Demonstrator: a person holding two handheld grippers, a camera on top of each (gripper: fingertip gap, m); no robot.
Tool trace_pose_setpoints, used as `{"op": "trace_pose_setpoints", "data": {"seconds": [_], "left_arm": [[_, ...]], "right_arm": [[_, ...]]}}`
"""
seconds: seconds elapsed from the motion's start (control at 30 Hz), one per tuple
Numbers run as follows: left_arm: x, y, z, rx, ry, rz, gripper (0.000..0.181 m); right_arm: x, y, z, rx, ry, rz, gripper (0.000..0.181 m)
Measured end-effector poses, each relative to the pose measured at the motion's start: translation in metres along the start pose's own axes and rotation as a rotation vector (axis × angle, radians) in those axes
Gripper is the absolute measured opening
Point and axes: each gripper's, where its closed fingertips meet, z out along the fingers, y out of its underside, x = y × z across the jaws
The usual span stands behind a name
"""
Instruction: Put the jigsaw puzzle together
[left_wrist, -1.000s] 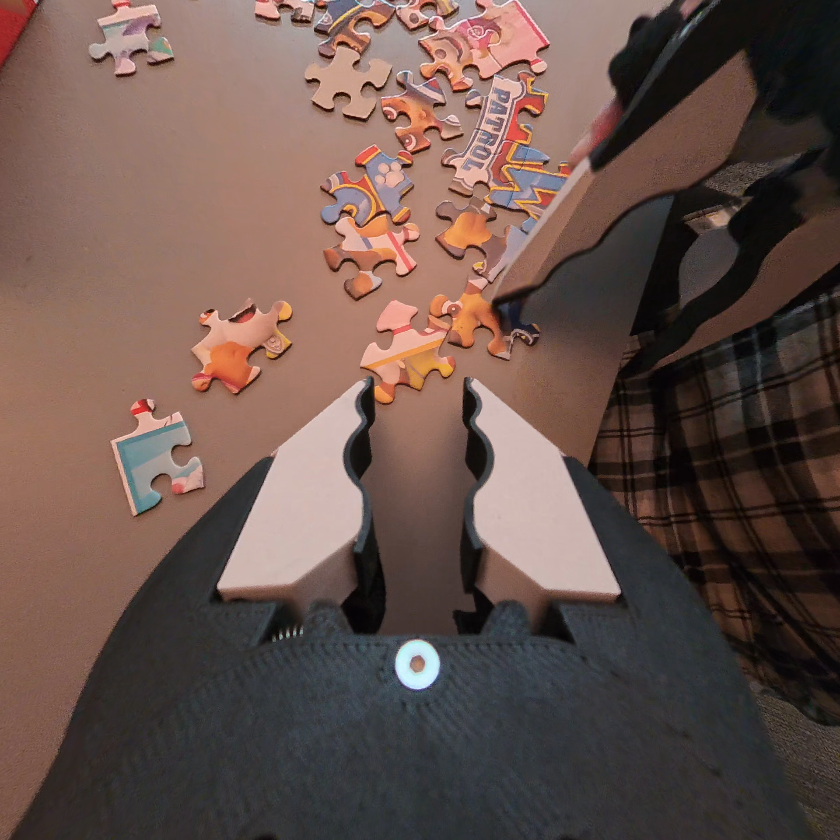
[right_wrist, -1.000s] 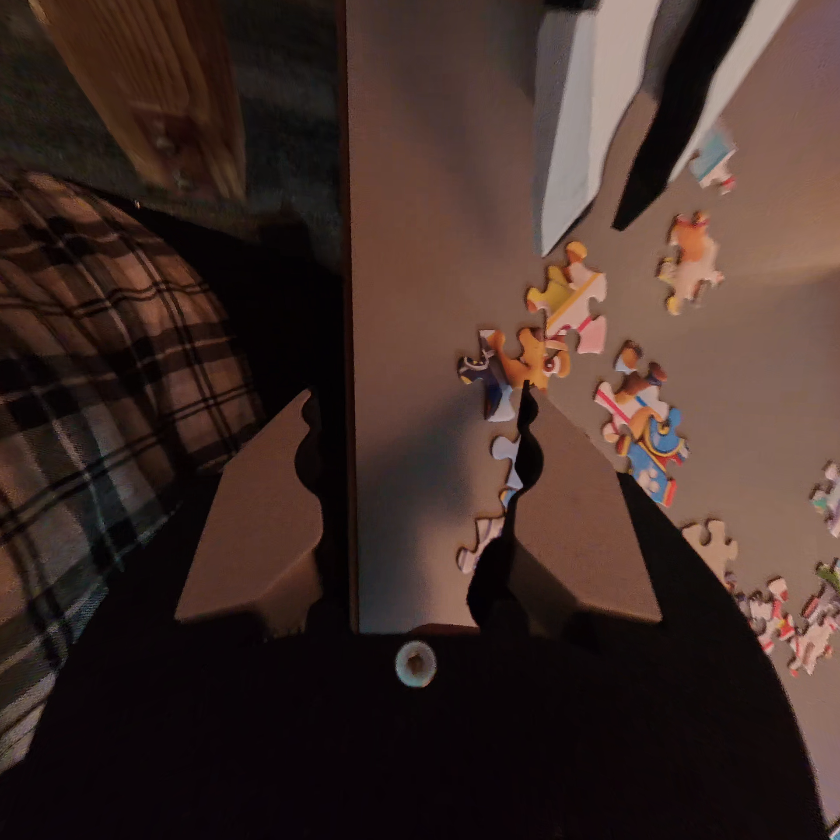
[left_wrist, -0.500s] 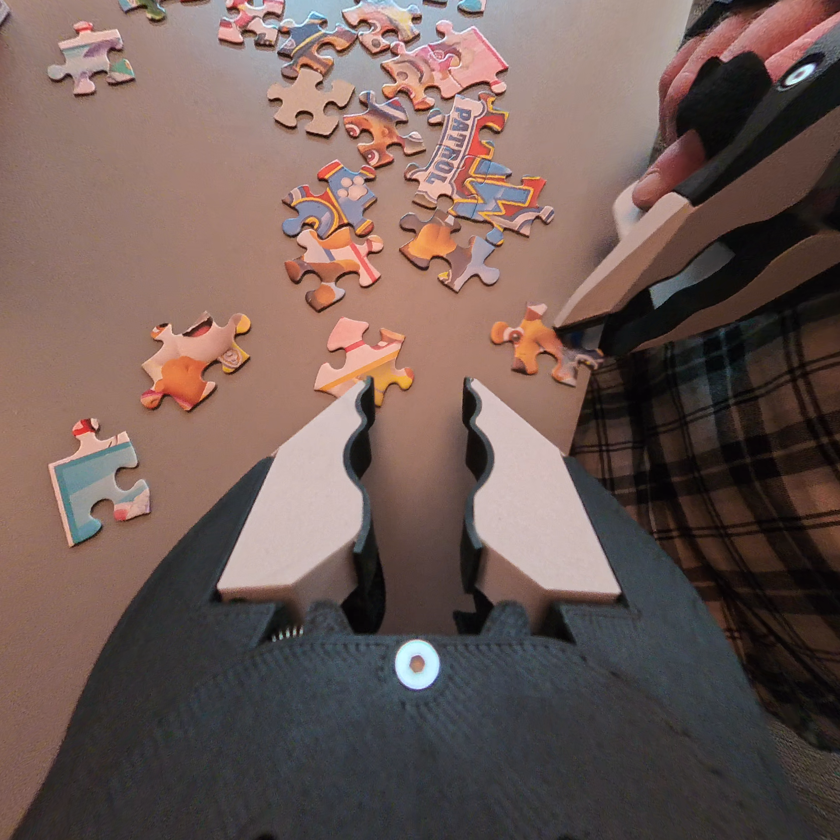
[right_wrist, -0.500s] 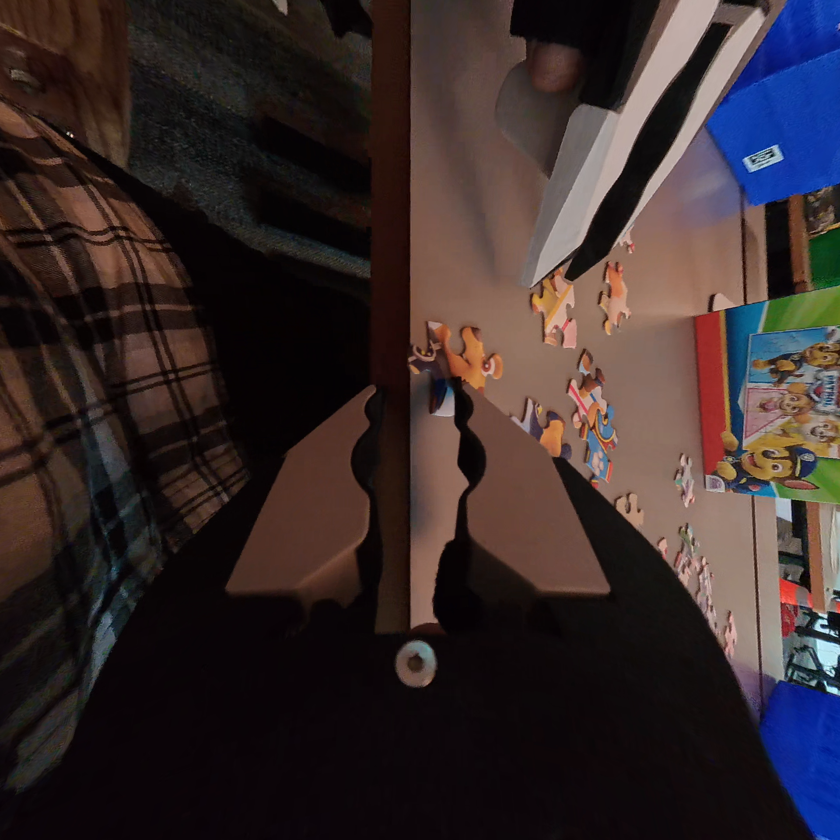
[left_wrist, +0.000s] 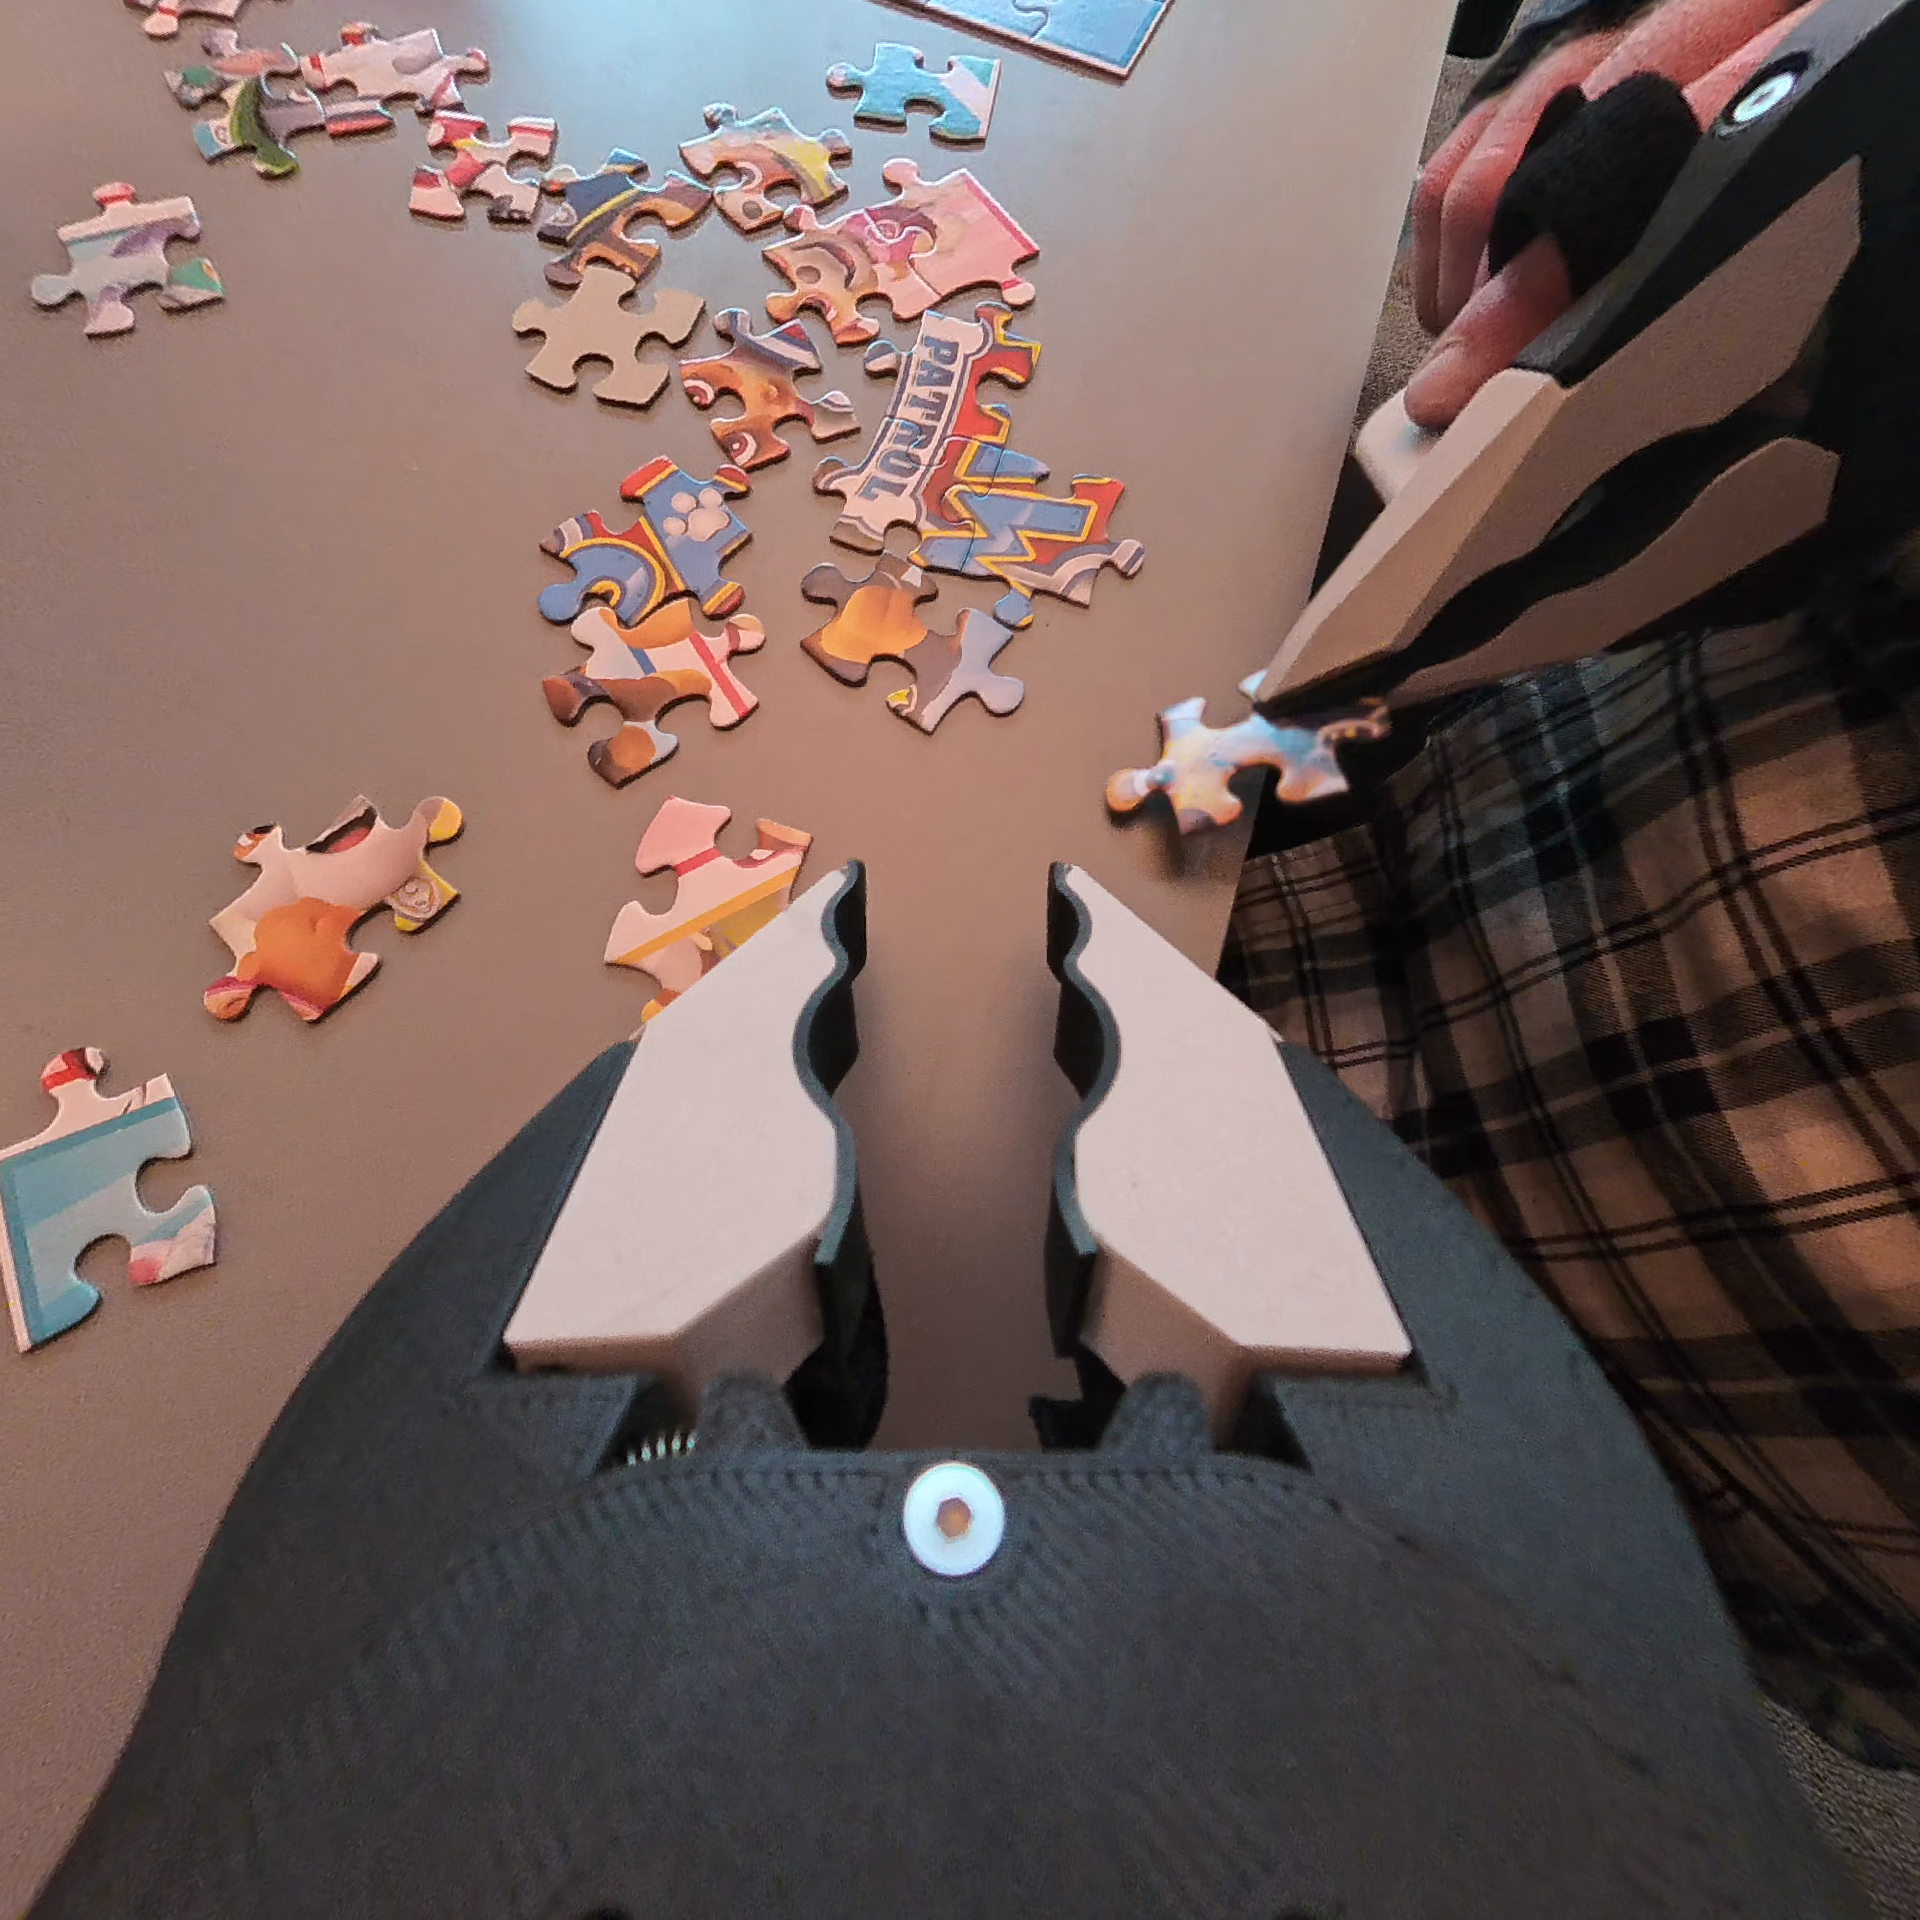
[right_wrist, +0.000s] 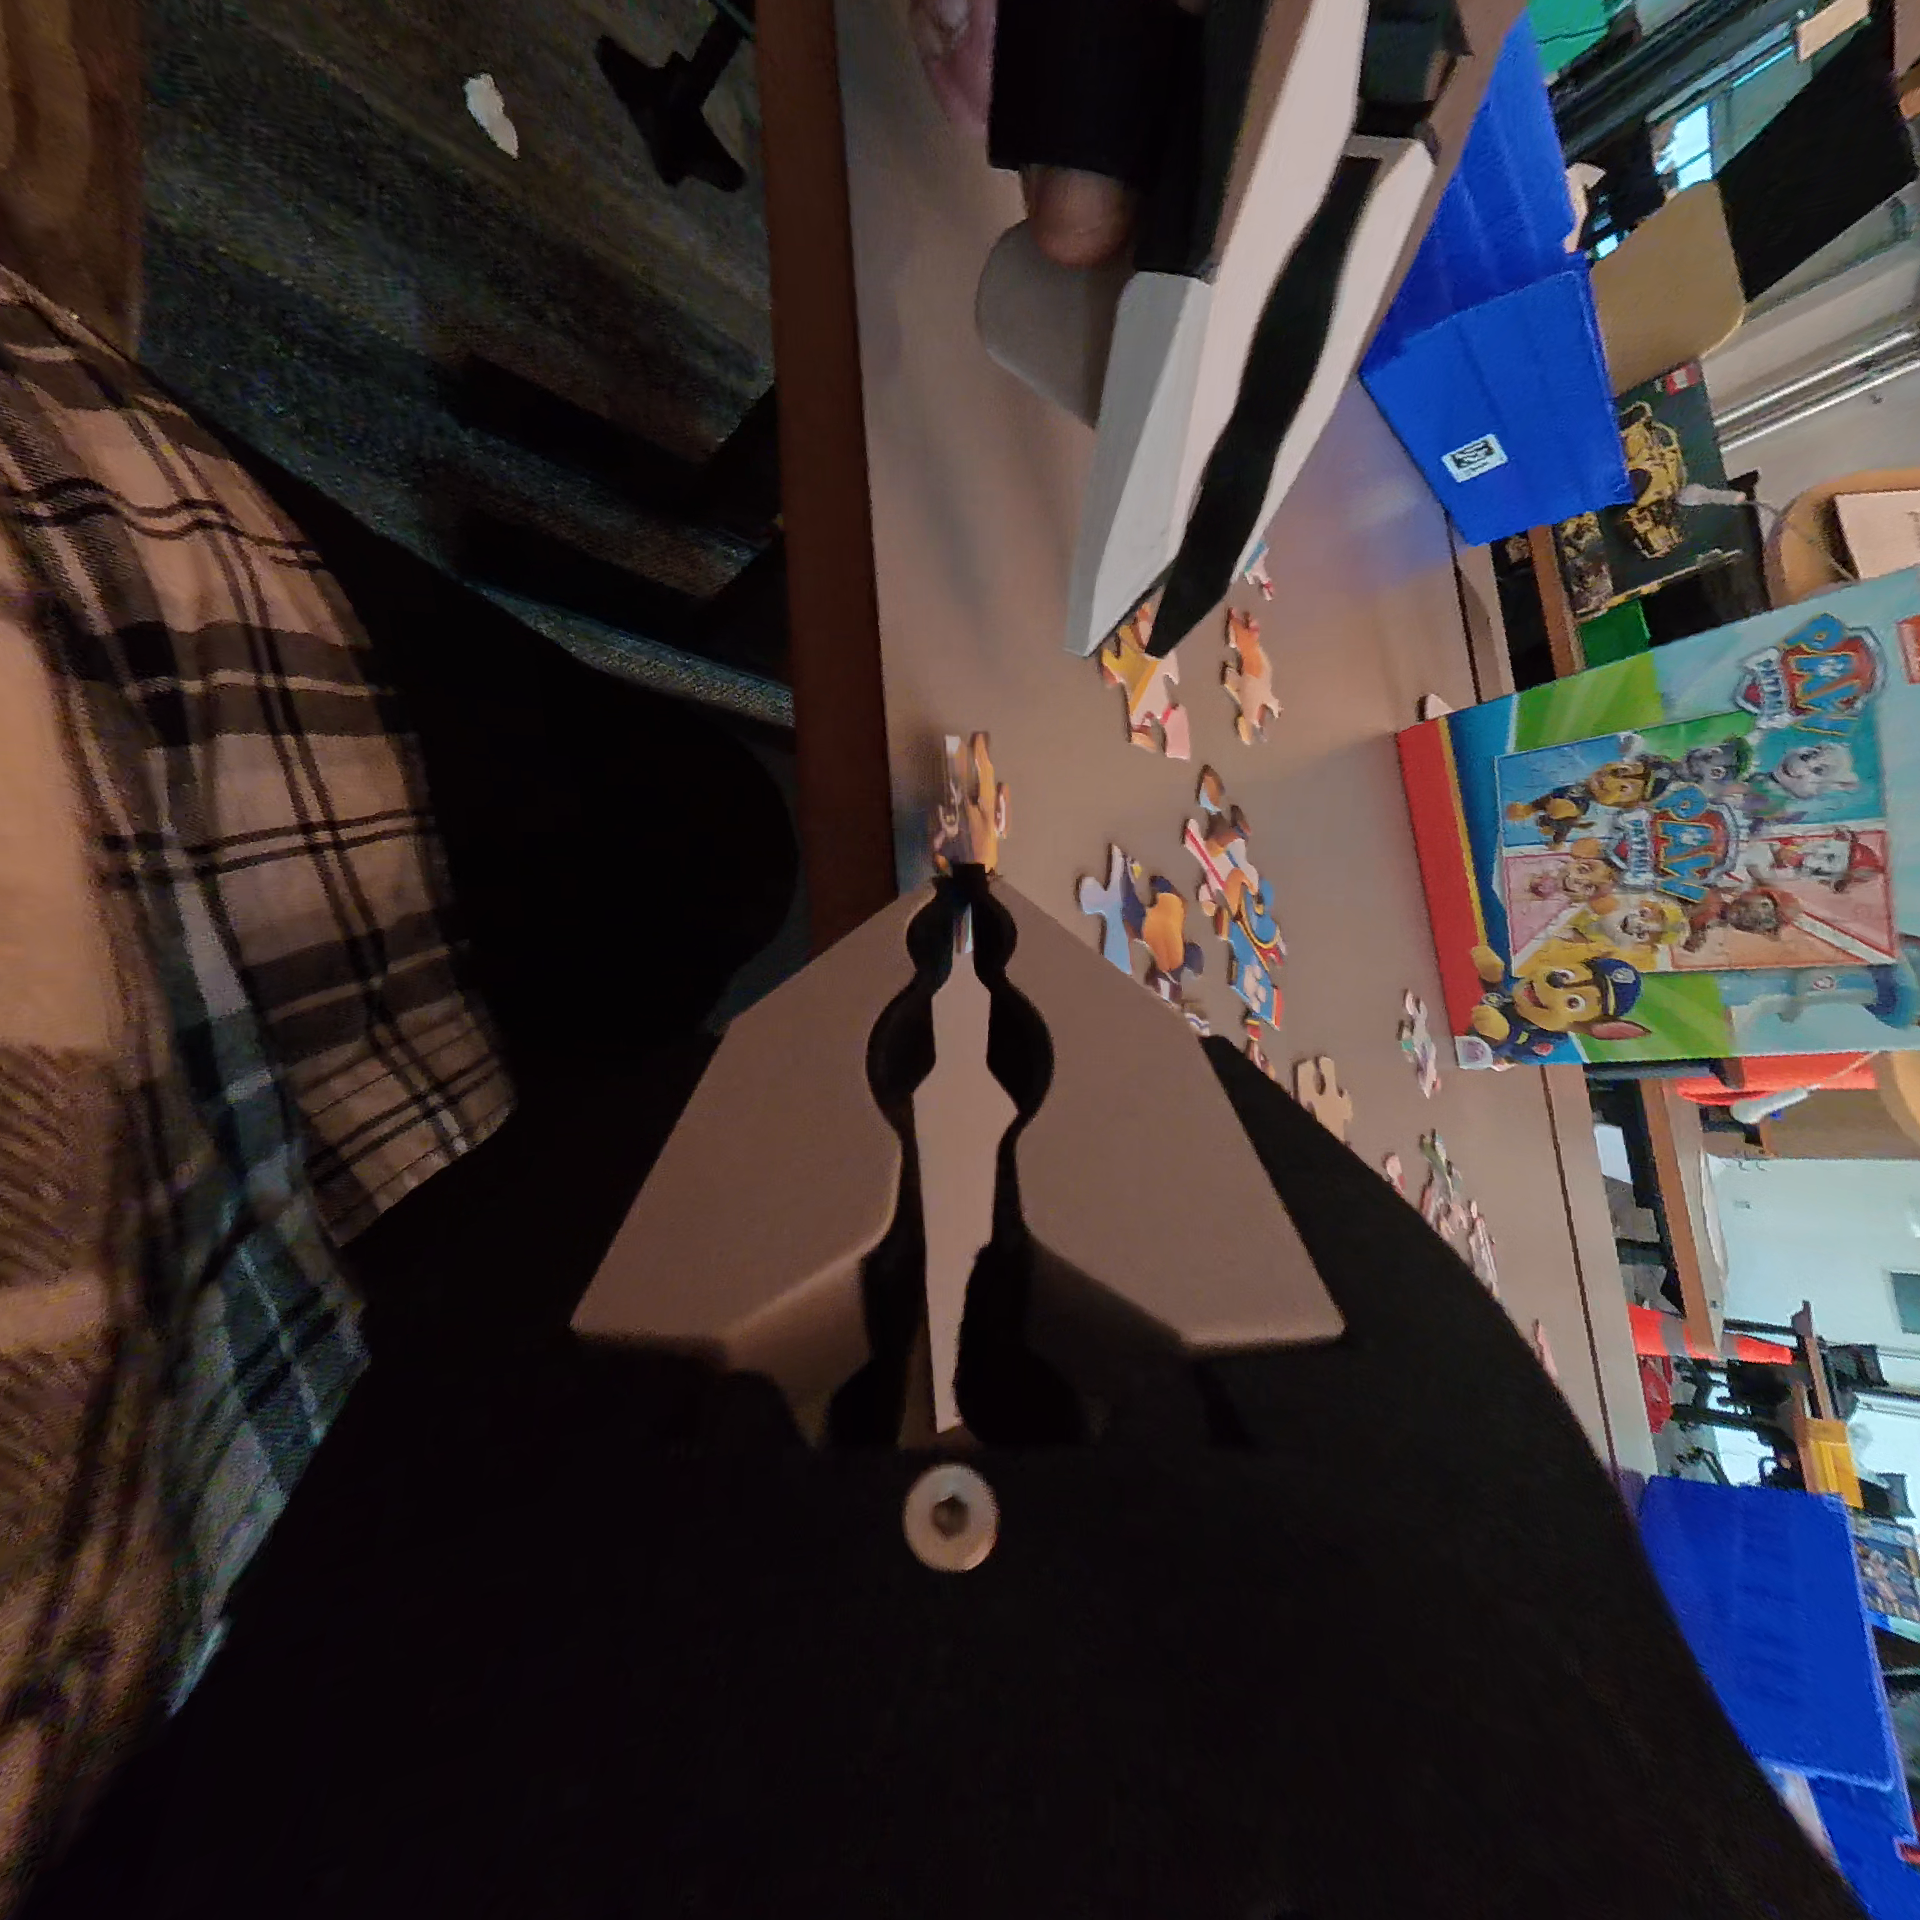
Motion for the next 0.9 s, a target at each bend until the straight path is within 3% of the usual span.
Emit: {"op": "trace_pose_setpoints", "data": {"seconds": [0.27, 0.37, 0.43, 0.67, 0.9], "left_arm": [[0.001, -0.013, 0.008, 0.025, -0.015, 0.029, 0.034], [0.001, -0.013, 0.021, -0.025, -0.004, 0.059, 0.038], [-0.006, -0.01, 0.027, -0.075, -0.032, 0.088, 0.041], [-0.029, -0.026, 0.03, -0.035, -0.032, 0.001, 0.049], [-0.047, -0.026, 0.042, -0.098, -0.137, 0.04, 0.051]], "right_arm": [[0.018, 0.01, -0.016, 0.006, 0.082, 0.009, 0.0], [0.029, 0.021, -0.024, -0.013, 0.11, 0.044, 0.0], [0.035, 0.028, -0.03, -0.02, 0.131, 0.076, 0.0], [0.048, 0.053, -0.04, -0.07, 0.182, 0.129, 0.0], [0.057, 0.069, -0.04, -0.129, 0.242, 0.068, 0.0]]}}
